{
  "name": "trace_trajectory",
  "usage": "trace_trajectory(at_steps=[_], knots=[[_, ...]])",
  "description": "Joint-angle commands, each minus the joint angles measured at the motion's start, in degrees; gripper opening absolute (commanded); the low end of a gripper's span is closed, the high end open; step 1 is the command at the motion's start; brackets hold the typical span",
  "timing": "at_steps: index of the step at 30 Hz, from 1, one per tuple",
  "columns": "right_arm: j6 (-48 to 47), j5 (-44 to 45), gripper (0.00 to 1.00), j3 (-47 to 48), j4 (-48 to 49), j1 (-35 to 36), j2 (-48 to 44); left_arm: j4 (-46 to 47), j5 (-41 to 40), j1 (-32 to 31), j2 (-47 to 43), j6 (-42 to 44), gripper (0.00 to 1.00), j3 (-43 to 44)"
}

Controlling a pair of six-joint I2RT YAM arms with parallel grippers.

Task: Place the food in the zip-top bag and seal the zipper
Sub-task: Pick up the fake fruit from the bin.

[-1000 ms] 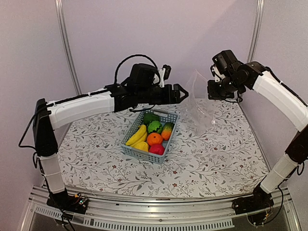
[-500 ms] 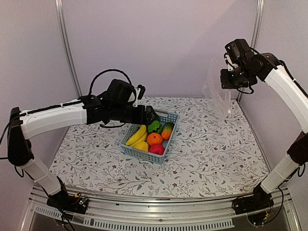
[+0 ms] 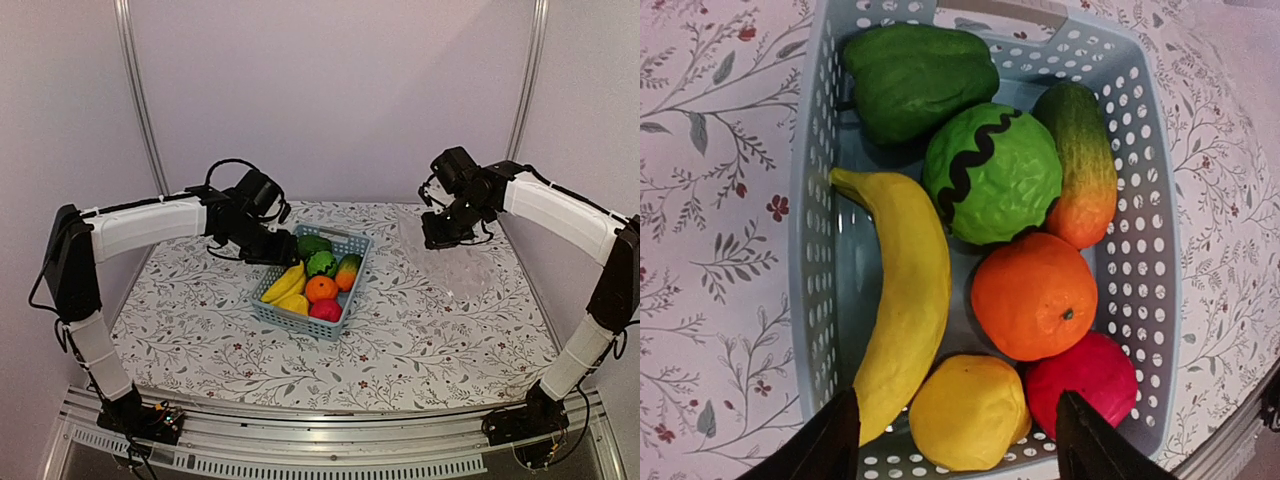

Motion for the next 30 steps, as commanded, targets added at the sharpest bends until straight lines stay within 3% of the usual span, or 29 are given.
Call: trace_trajectory(at_steps=[1, 6, 12, 19, 25, 30], knots=[[-0.97, -6.57, 0.0, -0.25, 3.4, 0.22, 0.02, -3.01, 2.79, 1.21, 4.42, 6.86, 0.64, 4.5], [-2.24, -8.23, 0.0, 1.21, 2.86, 0.16, 1.15, -6.37, -0.5, 1.22, 10.41, 11.37, 0.56, 10.47], [-2.63, -10.22, 0.0, 2.23, 1.98, 0.22, 1.84, -10.23, -5.49, 1.39, 16.69, 18.23, 0.57, 16.3], [-2.89, -10.36, 0.0, 2.58, 1.19, 0.22, 1.82, -11.98, -6.36, 1.4, 20.15, 17.7, 0.53, 18.31], [-2.12, -11.17, 0.0, 2.78, 1.15, 0.18, 1.72, -13.29, -2.89, 1.4, 21.55, 18.34, 0.39, 19.05], [-1.59, -11.5, 0.0, 2.78, 1.16, 0.15, 1.64, -13.36, -1.96, 1.39, 21.08, 18.06, 0.37, 19.05]])
